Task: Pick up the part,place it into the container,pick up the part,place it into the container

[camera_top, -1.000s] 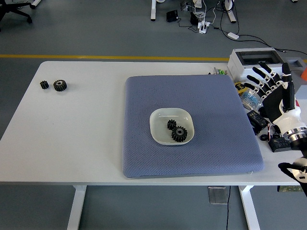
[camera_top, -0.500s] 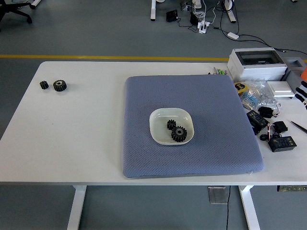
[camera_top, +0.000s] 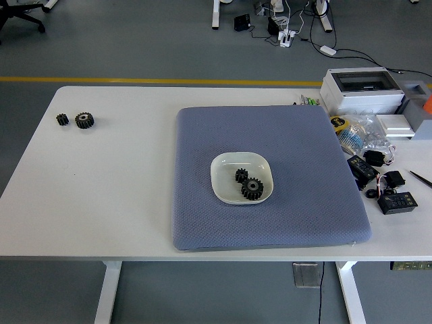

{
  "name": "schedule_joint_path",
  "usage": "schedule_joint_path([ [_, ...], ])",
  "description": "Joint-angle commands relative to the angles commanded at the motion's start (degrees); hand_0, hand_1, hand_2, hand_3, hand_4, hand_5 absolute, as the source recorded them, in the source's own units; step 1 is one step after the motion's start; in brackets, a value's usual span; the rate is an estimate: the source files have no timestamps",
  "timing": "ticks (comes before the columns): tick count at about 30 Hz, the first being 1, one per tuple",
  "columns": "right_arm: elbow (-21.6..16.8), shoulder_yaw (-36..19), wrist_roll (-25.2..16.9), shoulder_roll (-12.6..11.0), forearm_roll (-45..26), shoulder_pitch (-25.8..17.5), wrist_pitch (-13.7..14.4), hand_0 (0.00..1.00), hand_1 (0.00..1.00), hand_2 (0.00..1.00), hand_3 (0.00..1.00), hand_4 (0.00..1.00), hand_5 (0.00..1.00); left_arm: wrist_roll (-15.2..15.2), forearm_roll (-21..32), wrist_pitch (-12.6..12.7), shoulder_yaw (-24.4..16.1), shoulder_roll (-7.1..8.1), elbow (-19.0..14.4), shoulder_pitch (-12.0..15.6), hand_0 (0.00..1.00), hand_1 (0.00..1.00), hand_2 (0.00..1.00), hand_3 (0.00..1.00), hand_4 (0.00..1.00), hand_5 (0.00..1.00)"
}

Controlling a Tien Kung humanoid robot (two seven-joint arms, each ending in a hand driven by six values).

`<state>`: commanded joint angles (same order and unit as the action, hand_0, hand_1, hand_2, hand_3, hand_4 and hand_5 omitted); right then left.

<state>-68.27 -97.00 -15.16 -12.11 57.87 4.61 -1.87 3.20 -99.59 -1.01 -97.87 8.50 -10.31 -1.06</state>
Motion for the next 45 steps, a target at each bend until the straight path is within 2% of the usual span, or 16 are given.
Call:
schedule_joint_path([
  [7,0.15,1.16,-0.14,0.06,-0.95,0.79,1.2,0.876,0.798,0.829,0.819,0.998,0.998,0.17,-1.48,-0.04,-1.37,0.18,0.0,0.68,0.72,0.682,0.694,0.571,0.611,0.57],
  [20,-0.04,0.73,0.69,0.29,-0.34,0.3,1.87,0.873,0.793,0.827,0.807,0.998,0.998,0.2,-1.87,-0.2,-0.62,0.75,0.0,1.18,0.72,0.681,0.692,0.571,0.611,0.57],
  [30,-0.25,0.46,1.33,0.25,0.55,0.6,2.71,0.867,0.793,0.826,0.807,0.998,0.998,0.29,-2.05,-0.16,-1.35,0.02,0.0,0.49,0.72,0.681,0.692,0.572,0.611,0.57],
  [31,-0.24,0.51,1.36,0.27,0.62,0.65,2.78,0.854,0.792,0.824,0.811,0.998,0.927,0.28,-2.03,-0.15,-1.32,-0.05,0.0,0.34,0.719,0.681,0.693,0.572,0.61,0.569],
  [36,-0.2,0.56,1.18,0.28,1.33,0.79,3.04,0.854,0.792,0.824,0.811,0.998,0.927,0.34,-2.05,-0.19,-1.06,-0.17,0.0,-0.4,0.719,0.681,0.693,0.572,0.61,0.569],
  [37,-0.2,0.56,1.17,0.28,1.38,0.79,3.05,0.85,0.791,0.824,0.819,0.998,0.829,0.31,-2.0,-0.15,-1.03,-0.17,0.0,-0.52,0.719,0.681,0.693,0.572,0.61,0.568],
  [42,-0.22,0.56,1.19,0.31,1.67,0.83,3.02,0.85,0.791,0.824,0.819,0.998,0.829,0.27,-1.7,-0.13,-0.72,-0.14,0.0,-0.96,0.719,0.681,0.693,0.572,0.61,0.568],
  [43,-0.24,0.52,1.2,0.32,1.67,0.86,2.98,0.841,0.79,0.824,0.843,0.998,0.795,0.3,-1.7,-0.14,-0.69,-0.15,0.0,-1.0,0.719,0.681,0.693,0.572,0.61,0.568],
  [45,-0.26,0.37,1.28,0.33,1.81,0.86,2.73,0.841,0.79,0.824,0.843,0.998,0.795,0.36,-1.7,-0.18,-0.51,-0.17,0.0,-1.08,0.719,0.681,0.693,0.572,0.61,0.568],
])
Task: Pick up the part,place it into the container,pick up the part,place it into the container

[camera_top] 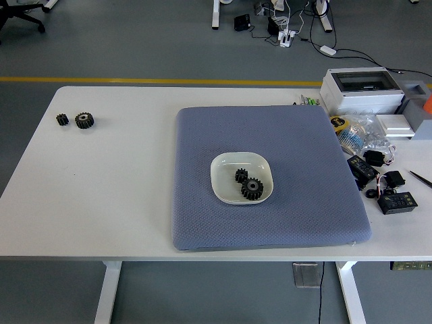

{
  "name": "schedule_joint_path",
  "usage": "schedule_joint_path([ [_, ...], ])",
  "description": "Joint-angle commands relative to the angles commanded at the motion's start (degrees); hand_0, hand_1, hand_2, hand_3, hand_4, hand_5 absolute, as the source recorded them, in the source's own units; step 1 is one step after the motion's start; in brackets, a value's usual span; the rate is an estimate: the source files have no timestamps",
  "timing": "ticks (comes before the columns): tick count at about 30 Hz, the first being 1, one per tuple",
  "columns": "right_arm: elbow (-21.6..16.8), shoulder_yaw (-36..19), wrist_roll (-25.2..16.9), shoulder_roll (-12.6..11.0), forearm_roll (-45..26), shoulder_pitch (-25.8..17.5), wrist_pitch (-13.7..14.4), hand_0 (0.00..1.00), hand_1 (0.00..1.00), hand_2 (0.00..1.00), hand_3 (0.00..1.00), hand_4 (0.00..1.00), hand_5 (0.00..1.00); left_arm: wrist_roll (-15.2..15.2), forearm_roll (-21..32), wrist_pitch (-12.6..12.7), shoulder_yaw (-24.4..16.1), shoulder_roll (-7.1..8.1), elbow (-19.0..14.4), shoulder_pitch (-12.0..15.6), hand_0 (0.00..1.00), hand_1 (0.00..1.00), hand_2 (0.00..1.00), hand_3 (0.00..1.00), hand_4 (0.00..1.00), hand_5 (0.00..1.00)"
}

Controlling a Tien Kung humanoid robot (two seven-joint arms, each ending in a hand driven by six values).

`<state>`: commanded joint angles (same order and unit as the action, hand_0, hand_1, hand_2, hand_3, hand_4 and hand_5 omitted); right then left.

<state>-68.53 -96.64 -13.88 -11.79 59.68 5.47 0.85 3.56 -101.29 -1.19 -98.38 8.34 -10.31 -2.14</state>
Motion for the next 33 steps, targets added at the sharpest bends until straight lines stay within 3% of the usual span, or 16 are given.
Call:
schedule_joint_path([
  [33,-0.31,-0.73,2.12,-0.26,0.02,0.0,-1.96,0.794,0.748,0.775,0.794,0.998,0.789,0.0,1.16,-0.01,1.36,-0.18,0.0,-0.36,0.718,0.682,0.692,0.572,0.61,0.57],
])
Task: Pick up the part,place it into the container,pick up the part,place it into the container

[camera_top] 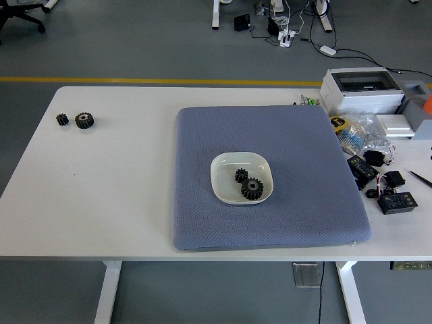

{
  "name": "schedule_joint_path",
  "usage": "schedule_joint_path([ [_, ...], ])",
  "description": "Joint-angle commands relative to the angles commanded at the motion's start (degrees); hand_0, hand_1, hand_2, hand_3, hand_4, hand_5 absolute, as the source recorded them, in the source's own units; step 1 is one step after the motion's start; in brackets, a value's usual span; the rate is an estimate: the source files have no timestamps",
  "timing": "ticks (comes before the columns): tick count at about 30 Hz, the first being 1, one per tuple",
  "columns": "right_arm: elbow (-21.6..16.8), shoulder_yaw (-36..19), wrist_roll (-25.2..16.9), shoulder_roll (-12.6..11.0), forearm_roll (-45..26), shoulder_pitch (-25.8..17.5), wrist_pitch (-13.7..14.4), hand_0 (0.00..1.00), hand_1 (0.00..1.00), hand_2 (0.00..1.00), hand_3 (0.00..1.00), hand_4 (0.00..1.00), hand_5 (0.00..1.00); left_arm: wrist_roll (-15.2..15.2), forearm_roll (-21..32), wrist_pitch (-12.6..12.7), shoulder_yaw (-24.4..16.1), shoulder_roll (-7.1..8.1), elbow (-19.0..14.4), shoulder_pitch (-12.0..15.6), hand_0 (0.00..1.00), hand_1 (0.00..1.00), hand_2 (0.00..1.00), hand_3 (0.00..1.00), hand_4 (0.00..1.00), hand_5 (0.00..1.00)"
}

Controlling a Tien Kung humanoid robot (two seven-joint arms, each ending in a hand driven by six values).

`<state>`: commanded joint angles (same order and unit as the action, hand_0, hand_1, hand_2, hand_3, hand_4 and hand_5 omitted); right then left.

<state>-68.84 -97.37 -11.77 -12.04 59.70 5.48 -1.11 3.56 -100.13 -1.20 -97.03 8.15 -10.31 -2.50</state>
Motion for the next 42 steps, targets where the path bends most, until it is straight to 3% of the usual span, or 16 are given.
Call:
schedule_joint_path([
  [1,0.0,-0.01,0.05,-0.01,0.0,0.0,-0.01,0.674,0.66,0.737,0.784,0.998,0.79,0.01,-0.04,0.01,-0.07,-0.01,0.0,-0.01,0.719,0.681,0.692,0.572,0.61,0.57],
  [6,0.04,0.03,0.17,0.01,-0.05,0.06,0.36,0.674,0.66,0.737,0.784,0.998,0.79,0.07,-0.2,-0.01,-0.25,-0.05,0.0,0.01,0.719,0.681,0.692,0.572,0.61,0.57],
  [7,0.04,0.03,0.14,0.01,-0.09,0.07,0.48,0.487,0.504,0.577,0.609,0.998,0.782,0.06,-0.24,0.01,-0.3,-0.05,0.0,0.0,0.719,0.681,0.692,0.572,0.611,0.571],
  [12,-0.03,0.05,-0.32,-0.01,-0.31,0.17,2.93,0.487,0.504,0.577,0.609,0.998,0.782,0.02,-0.13,0.02,-0.18,-0.06,0.0,-0.01,0.719,0.681,0.692,0.572,0.611,0.571],
  [13,-0.02,0.08,-0.72,0.01,-0.62,0.21,4.11,0.193,0.165,0.226,0.18,0.998,0.711,0.02,-0.06,0.02,-0.12,-0.08,0.0,-0.03,0.718,0.681,0.69,0.572,0.611,0.571],
  [18,0.07,0.15,-3.32,0.01,-2.82,0.26,8.65,0.193,0.165,0.226,0.18,0.998,0.711,0.03,0.14,0.02,-0.08,-0.22,0.0,-0.07,0.718,0.681,0.69,0.572,0.611,0.571],
  [19,0.04,0.2,-3.84,-0.02,-2.32,0.27,9.41,0.002,0.002,0.005,0.002,0.77,0.559,0.03,0.12,0.04,-0.12,-0.24,0.0,-0.05,0.719,0.681,0.691,0.571,0.611,0.571],
  [22,-0.14,0.73,-4.78,0.05,-2.76,0.46,12.34,0.002,0.002,0.005,0.002,0.77,0.559,0.07,0.06,0.01,-0.16,-0.25,0.0,0.03,0.719,0.681,0.691,0.571,0.611,0.571],
  [30,-0.82,2.54,-7.31,-0.09,-5.45,0.64,10.55,0.002,0.002,0.002,0.002,0.758,0.584,0.05,0.06,-0.02,-0.13,-0.29,0.0,-0.05,0.719,0.681,0.69,0.572,0.611,0.571],
  [31,-0.88,2.67,-7.54,-0.08,-5.57,0.69,10.57,0.002,0.002,0.998,0.002,0.735,0.606,0.05,0.05,-0.03,-0.14,-0.29,0.0,-0.05,0.718,0.681,0.69,0.572,0.611,0.571],
  [42,-1.4,2.73,-8.31,0.0,-4.27,0.71,9.02,0.002,0.002,0.998,0.002,0.73,0.627,0.21,-0.36,-0.04,-0.47,-0.33,0.0,0.1,0.718,0.681,0.69,0.572,0.61,0.569],
])
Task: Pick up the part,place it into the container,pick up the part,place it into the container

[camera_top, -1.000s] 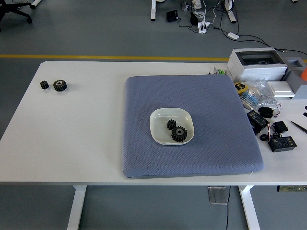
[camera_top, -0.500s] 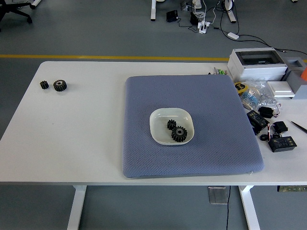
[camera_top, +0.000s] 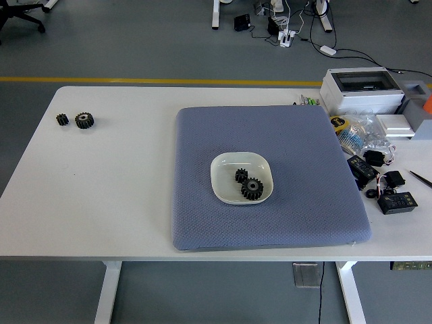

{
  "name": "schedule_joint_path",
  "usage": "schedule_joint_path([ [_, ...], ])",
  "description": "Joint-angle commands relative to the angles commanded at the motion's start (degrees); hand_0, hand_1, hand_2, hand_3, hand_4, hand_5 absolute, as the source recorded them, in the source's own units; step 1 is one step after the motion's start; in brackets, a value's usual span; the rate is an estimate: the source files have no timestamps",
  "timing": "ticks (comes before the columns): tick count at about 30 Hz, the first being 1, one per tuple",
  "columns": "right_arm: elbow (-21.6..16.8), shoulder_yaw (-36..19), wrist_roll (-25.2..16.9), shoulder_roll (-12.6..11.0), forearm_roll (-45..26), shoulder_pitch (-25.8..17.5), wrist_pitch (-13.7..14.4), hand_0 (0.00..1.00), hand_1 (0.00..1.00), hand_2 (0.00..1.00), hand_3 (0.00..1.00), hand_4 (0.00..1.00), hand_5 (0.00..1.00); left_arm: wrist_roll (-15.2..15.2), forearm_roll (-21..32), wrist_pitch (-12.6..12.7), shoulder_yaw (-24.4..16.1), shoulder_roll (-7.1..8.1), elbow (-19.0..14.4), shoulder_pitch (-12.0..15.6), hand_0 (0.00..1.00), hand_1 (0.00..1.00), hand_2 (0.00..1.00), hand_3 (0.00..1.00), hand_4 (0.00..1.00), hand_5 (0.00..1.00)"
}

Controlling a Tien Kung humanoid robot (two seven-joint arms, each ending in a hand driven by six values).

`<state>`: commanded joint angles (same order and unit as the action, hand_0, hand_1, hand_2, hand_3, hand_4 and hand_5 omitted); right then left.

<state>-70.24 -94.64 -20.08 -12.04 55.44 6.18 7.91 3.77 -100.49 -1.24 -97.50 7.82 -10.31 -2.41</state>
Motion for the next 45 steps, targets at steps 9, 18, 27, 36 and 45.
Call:
schedule_joint_path([
  [9,-0.27,-0.18,-0.23,0.06,0.07,0.0,0.16,0.002,0.998,0.998,0.002,0.714,0.603,-0.21,0.64,0.0,0.68,-0.17,0.0,-0.11,0.718,0.681,0.69,0.572,0.611,0.571],
  [18,-0.82,-0.61,0.13,0.13,1.34,-0.18,-0.57,0.002,0.998,0.998,0.002,0.71,0.589,-0.3,0.82,0.06,1.11,-0.09,0.0,-0.06,0.718,0.68,0.689,0.571,0.61,0.57],
  [27,-0.76,0.08,0.36,-0.18,1.35,0.49,-0.48,0.002,0.998,0.998,0.002,0.708,0.576,-0.4,1.35,0.05,1.46,-0.65,0.0,0.15,0.718,0.681,0.69,0.571,0.61,0.571],
  [36,-0.79,0.14,0.56,-0.19,1.13,0.4,-0.65,0.002,0.998,0.998,0.002,0.707,0.571,-0.33,0.86,0.1,0.86,-0.52,0.0,0.3,0.718,0.68,0.69,0.572,0.611,0.572],
  [45,-0.73,0.23,0.62,-0.13,0.84,0.43,-0.7,0.002,0.998,0.998,0.002,0.706,0.568,-0.35,0.99,0.1,0.89,-0.67,0.0,0.26,0.719,0.68,0.691,0.571,0.611,0.57],
])
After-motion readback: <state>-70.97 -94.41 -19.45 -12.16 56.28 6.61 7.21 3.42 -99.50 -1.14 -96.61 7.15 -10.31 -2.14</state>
